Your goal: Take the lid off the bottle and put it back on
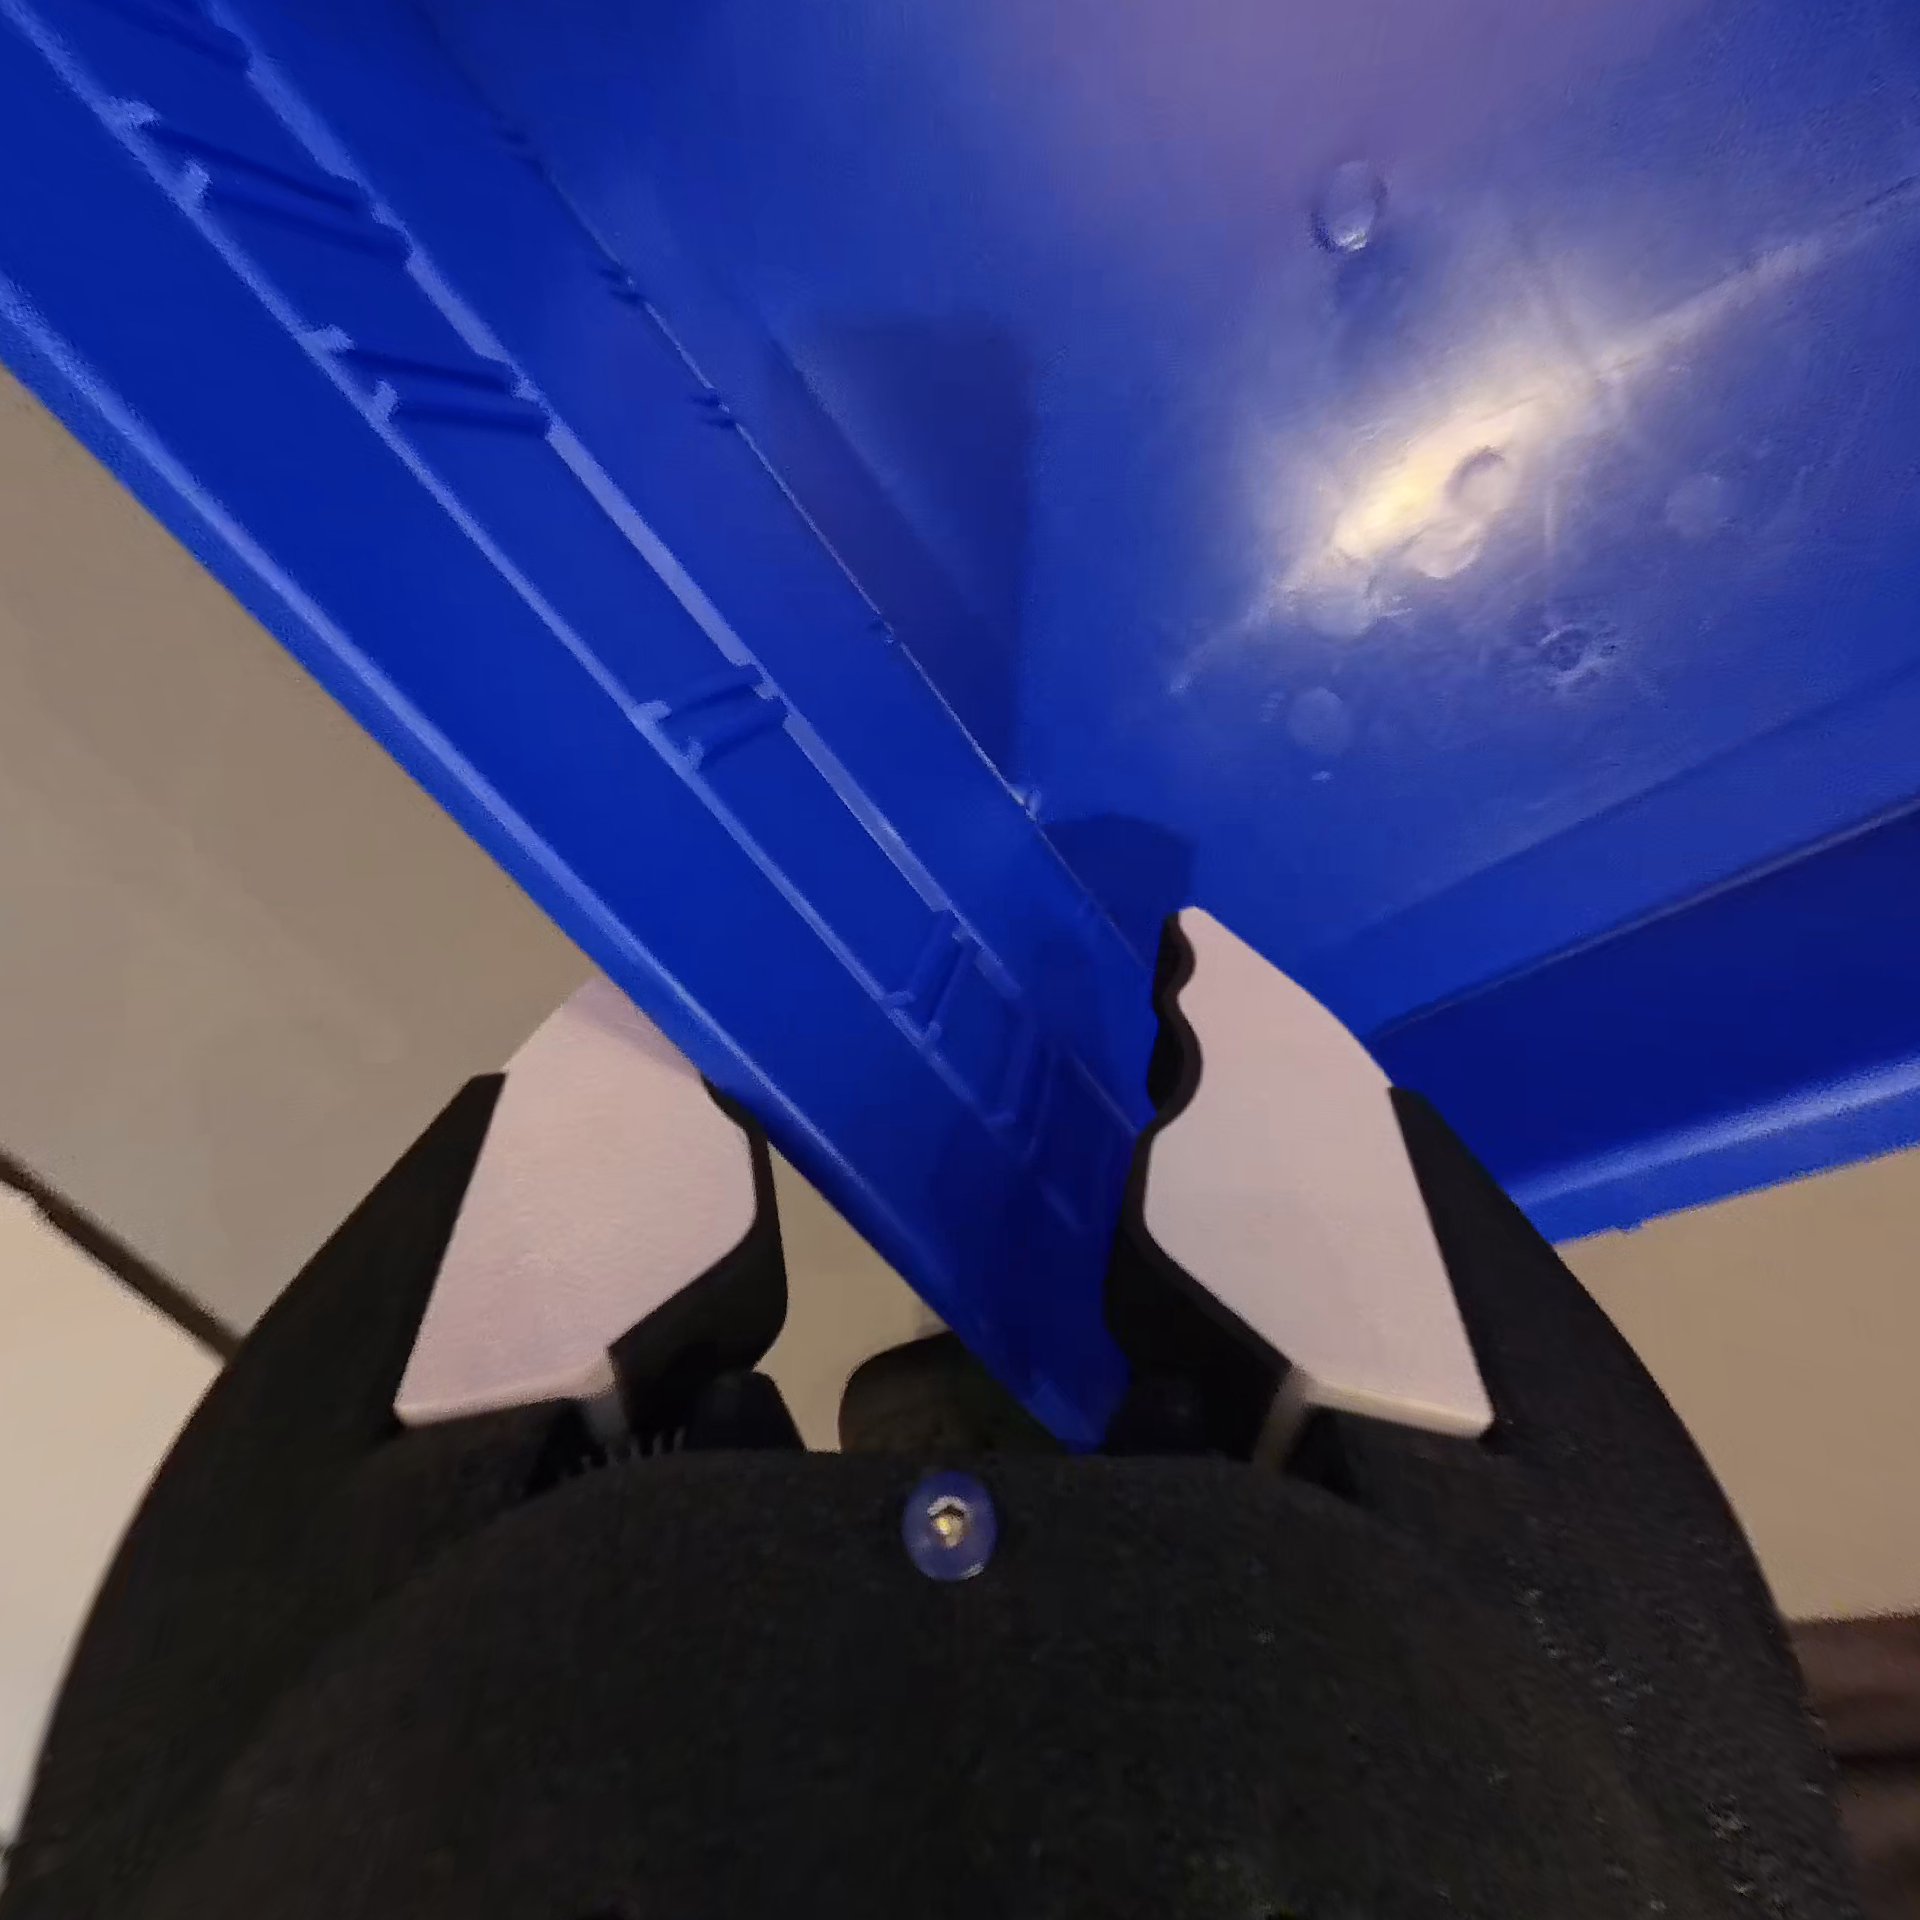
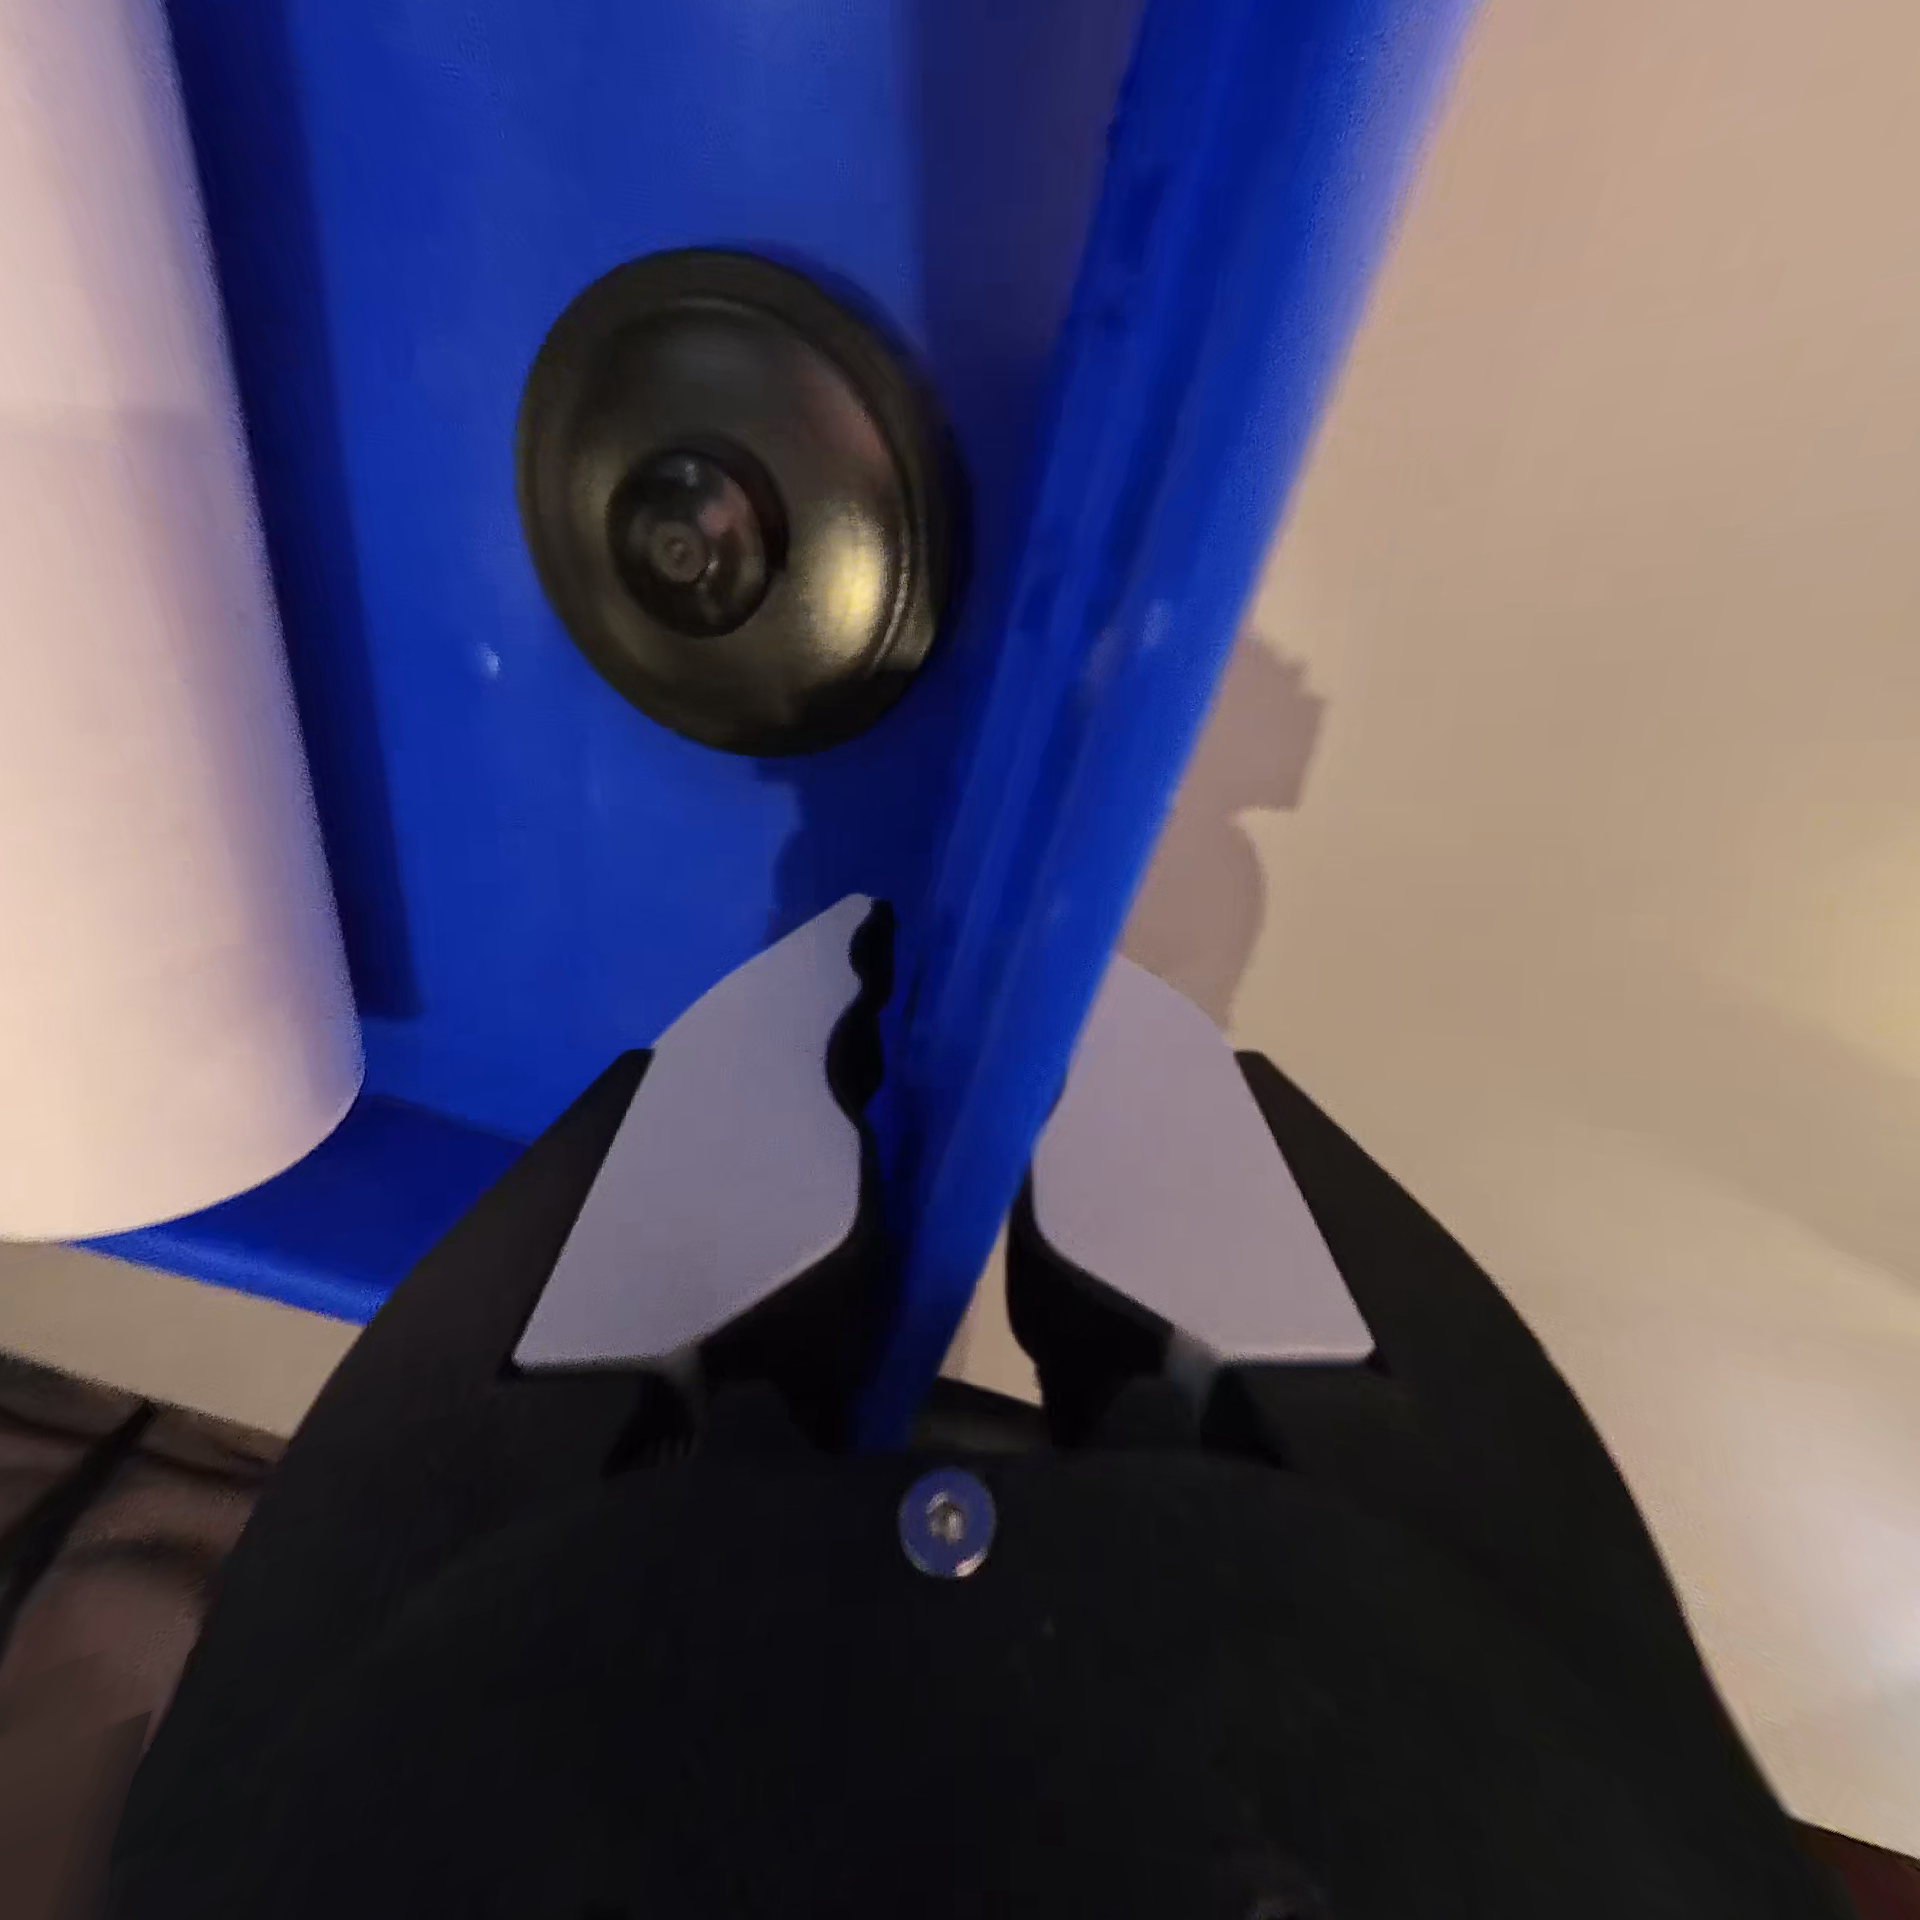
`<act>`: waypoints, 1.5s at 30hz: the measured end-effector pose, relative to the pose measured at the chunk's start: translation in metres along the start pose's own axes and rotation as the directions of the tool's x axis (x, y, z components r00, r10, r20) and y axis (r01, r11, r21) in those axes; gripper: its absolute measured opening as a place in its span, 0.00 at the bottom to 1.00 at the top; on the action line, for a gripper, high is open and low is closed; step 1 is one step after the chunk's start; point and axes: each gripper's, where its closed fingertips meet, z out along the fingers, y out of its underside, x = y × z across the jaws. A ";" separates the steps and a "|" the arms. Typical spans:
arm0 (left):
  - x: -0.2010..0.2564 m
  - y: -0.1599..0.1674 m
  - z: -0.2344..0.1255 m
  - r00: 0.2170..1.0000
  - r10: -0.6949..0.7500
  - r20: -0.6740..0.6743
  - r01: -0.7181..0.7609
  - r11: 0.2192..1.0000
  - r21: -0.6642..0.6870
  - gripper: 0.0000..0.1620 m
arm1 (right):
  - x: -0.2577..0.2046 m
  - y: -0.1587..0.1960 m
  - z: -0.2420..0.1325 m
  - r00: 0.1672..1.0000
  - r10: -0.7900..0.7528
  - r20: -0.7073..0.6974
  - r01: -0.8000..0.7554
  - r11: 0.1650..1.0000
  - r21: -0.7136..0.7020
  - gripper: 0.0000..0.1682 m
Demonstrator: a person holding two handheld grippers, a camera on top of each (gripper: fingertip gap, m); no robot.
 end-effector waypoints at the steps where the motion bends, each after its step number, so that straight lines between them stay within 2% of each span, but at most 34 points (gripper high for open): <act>1: 0.002 0.000 -0.002 0.999 -0.001 -0.041 0.001 1.000 0.012 0.45 | -0.002 0.001 0.000 1.000 -0.023 -0.002 0.023 1.000 -0.016 0.10; 2: 0.004 0.000 -0.007 0.997 0.001 -0.076 0.001 1.000 0.031 0.41 | -0.003 0.001 -0.001 1.000 -0.020 -0.015 0.019 0.999 -0.030 0.05; 5: 0.001 -0.005 -0.032 0.996 0.017 -0.090 -0.005 0.990 0.139 0.36 | -0.004 0.002 -0.001 1.000 -0.004 -0.031 0.002 0.998 -0.058 0.05; 8: -0.022 -0.003 -0.066 0.999 0.048 0.019 -0.051 0.964 0.259 0.29 | -0.002 0.004 -0.001 1.000 -0.007 0.023 0.008 0.998 -0.055 0.04; 10: -0.039 0.003 -0.093 0.998 0.015 0.059 -0.035 0.935 0.353 0.27 | 0.005 0.011 -0.003 1.000 -0.002 0.021 0.004 0.997 -0.076 0.04; 14: -0.072 0.021 -0.147 0.996 -0.085 0.033 0.053 0.830 0.555 0.27 | 0.024 0.029 -0.006 0.999 0.038 0.012 -0.037 0.994 -0.105 0.03; 17: -0.092 0.038 -0.178 0.988 -0.155 0.012 0.109 0.744 0.659 0.26 | 0.039 0.042 -0.012 0.998 0.054 -0.012 -0.055 0.995 -0.088 0.03; 23: -0.102 0.055 -0.201 0.985 -0.170 -0.022 0.131 0.663 0.737 0.27 | 0.047 0.060 -0.037 0.994 0.109 -0.025 -0.110 0.993 -0.032 0.04; 29: -0.095 0.055 -0.206 0.991 -0.130 -0.040 0.116 0.651 0.750 0.28 | 0.031 0.059 -0.093 0.988 0.153 -0.034 -0.153 0.988 0.025 0.03; 35: -0.082 0.045 -0.213 0.994 -0.100 -0.031 0.087 0.626 0.775 0.30 | -0.024 0.027 -0.161 0.991 0.090 -0.099 -0.087 0.996 0.032 0.03; 40: -0.077 0.040 -0.215 0.994 -0.107 -0.018 0.081 0.623 0.778 0.37 | -0.110 -0.022 -0.180 0.996 -0.035 -0.079 0.036 0.999 0.016 0.03; 42: -0.082 0.039 -0.229 0.988 -0.151 -0.022 0.104 0.560 0.822 0.39 | -0.151 -0.045 -0.173 0.993 -0.101 -0.062 0.102 0.995 0.009 0.03; 45: -0.090 0.041 -0.261 0.974 -0.224 -0.042 0.130 0.396 0.909 0.38 | -0.213 -0.075 -0.149 0.980 -0.200 -0.017 0.200 0.980 -0.016 0.03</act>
